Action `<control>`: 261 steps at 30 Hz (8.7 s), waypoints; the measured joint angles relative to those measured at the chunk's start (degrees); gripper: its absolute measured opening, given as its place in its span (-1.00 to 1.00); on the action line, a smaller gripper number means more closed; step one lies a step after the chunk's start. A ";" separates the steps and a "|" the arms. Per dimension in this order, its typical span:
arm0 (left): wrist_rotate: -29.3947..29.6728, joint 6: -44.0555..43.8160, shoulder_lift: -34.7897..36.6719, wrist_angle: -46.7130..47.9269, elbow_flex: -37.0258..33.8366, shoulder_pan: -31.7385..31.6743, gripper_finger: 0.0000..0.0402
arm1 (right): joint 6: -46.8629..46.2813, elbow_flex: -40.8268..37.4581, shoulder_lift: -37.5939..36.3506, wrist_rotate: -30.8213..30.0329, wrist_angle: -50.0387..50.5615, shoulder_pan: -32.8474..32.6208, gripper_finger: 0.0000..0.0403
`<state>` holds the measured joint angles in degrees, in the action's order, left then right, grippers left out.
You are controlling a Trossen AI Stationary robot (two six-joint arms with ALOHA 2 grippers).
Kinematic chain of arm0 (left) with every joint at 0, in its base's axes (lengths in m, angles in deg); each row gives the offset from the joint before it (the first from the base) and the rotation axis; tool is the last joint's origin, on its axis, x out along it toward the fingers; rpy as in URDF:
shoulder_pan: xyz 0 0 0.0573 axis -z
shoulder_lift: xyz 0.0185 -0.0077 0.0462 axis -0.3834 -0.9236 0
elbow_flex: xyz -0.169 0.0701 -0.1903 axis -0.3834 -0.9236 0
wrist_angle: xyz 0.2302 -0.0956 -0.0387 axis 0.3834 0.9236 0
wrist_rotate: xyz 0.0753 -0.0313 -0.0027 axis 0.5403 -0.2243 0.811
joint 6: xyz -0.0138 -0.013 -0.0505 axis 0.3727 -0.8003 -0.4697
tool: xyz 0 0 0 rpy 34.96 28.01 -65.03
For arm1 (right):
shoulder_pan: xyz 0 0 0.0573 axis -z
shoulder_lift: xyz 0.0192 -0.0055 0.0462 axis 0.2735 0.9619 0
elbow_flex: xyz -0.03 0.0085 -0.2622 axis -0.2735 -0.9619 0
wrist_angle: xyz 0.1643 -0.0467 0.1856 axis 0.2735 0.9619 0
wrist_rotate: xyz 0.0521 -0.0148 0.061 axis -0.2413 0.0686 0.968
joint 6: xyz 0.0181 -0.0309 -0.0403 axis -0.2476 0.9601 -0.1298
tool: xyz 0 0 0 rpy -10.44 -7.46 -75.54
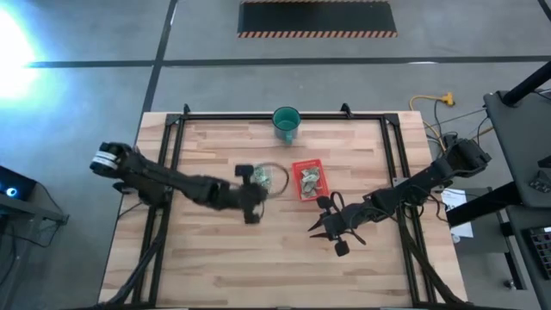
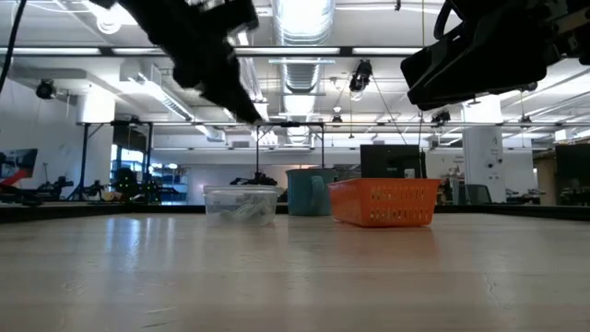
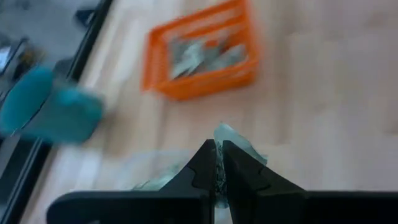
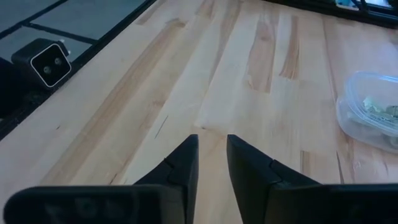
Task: Pick and place items into bin
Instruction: Put the stevia packet into the transparent bin, then return to Home Position
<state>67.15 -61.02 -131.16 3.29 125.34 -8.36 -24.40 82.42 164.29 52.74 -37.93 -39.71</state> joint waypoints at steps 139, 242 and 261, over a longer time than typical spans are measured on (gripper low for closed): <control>-37.71 15.28 83.23 -27.96 -56.21 -10.77 -0.18 | 8.11 -32.08 -81.09 30.18 9.81 39.27 -0.62; -26.90 -1.65 79.61 -18.05 -56.34 -10.69 -0.18 | 2.89 -32.28 -80.52 4.49 18.17 19.76 -0.66; -21.88 4.68 73.51 -22.44 -56.34 -10.70 -0.18 | 3.12 -32.28 -80.52 4.49 18.18 19.71 -0.66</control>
<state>45.27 -56.35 -57.65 -19.15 69.01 -19.06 -21.29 50.14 83.77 57.23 -19.75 -20.00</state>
